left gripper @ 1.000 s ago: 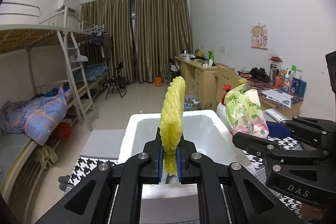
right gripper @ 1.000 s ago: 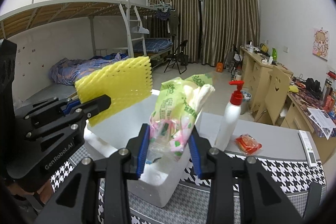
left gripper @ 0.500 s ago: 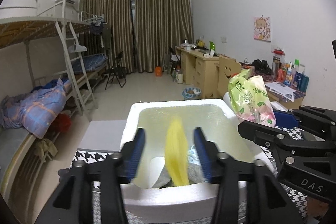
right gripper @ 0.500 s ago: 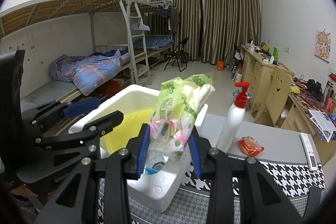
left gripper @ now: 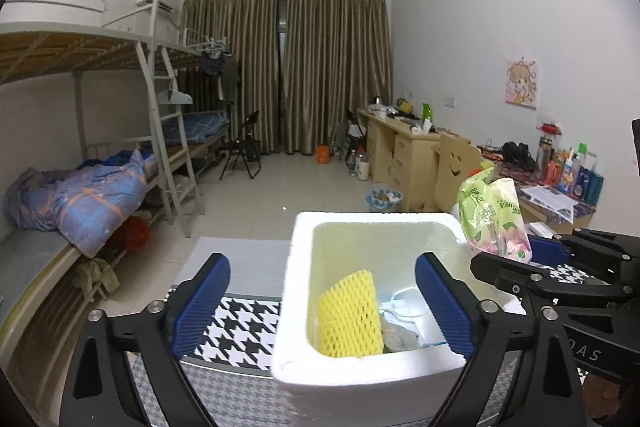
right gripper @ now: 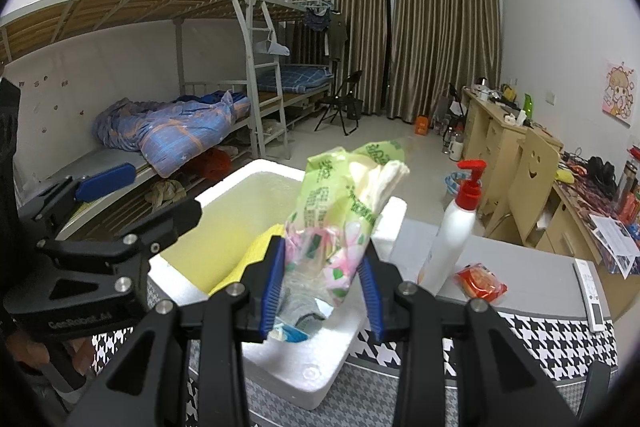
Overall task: Organize soft objects
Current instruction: 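Open the left tool to drop the mesh sleeve in while the right tool releases the packet inside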
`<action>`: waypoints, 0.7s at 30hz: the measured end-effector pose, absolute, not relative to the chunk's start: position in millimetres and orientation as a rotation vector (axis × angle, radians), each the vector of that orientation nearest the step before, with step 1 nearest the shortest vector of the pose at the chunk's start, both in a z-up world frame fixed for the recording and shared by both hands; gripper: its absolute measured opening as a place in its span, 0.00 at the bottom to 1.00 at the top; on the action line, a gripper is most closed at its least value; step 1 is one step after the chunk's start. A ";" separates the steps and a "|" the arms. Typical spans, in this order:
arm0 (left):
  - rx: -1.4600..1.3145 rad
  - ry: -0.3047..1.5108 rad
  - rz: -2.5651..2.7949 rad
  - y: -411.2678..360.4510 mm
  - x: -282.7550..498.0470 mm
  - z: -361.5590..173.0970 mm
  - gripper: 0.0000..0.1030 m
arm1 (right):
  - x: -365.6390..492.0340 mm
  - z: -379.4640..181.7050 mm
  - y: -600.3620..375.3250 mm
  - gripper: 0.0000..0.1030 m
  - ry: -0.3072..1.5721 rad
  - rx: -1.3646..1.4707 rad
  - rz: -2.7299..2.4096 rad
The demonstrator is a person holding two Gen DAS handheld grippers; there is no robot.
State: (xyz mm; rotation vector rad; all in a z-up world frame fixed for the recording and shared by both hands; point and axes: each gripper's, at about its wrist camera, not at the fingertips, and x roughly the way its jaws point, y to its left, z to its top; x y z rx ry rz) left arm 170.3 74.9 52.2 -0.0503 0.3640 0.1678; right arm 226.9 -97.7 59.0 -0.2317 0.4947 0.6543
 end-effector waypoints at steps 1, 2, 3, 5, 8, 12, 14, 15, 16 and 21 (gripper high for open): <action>-0.049 0.363 0.172 75.6 169.6 52.3 0.95 | 227.2 58.9 -96.9 0.40 0.494 -0.234 0.658; -0.048 0.362 0.176 76.2 169.0 52.2 0.95 | 227.7 58.7 -96.3 0.40 0.494 -0.236 0.661; -0.048 0.362 0.179 77.2 168.6 52.1 0.95 | 228.0 58.5 -95.1 0.40 0.496 -0.237 0.663; -0.048 0.362 0.185 79.8 166.2 51.5 0.95 | 228.2 58.2 -93.0 0.40 0.498 -0.240 0.668; -0.061 0.359 0.196 83.8 162.3 50.8 0.95 | 227.7 58.0 -87.0 0.40 0.497 -0.250 0.673; -0.074 0.354 0.210 90.9 158.2 51.1 0.95 | 228.7 57.6 -81.2 0.40 0.500 -0.257 0.681; -0.076 0.353 0.215 94.8 156.6 50.8 0.95 | 230.3 56.9 -80.1 0.40 0.502 -0.257 0.682; -0.075 0.354 0.220 96.4 155.9 50.5 0.95 | 231.3 56.5 -79.0 0.40 0.504 -0.256 0.684; -0.075 0.353 0.224 98.1 154.8 50.2 0.95 | 231.8 55.7 -79.3 0.40 0.505 -0.257 0.684; -0.089 0.338 0.246 108.6 146.9 50.6 0.96 | 234.0 53.1 -74.4 0.40 0.514 -0.259 0.688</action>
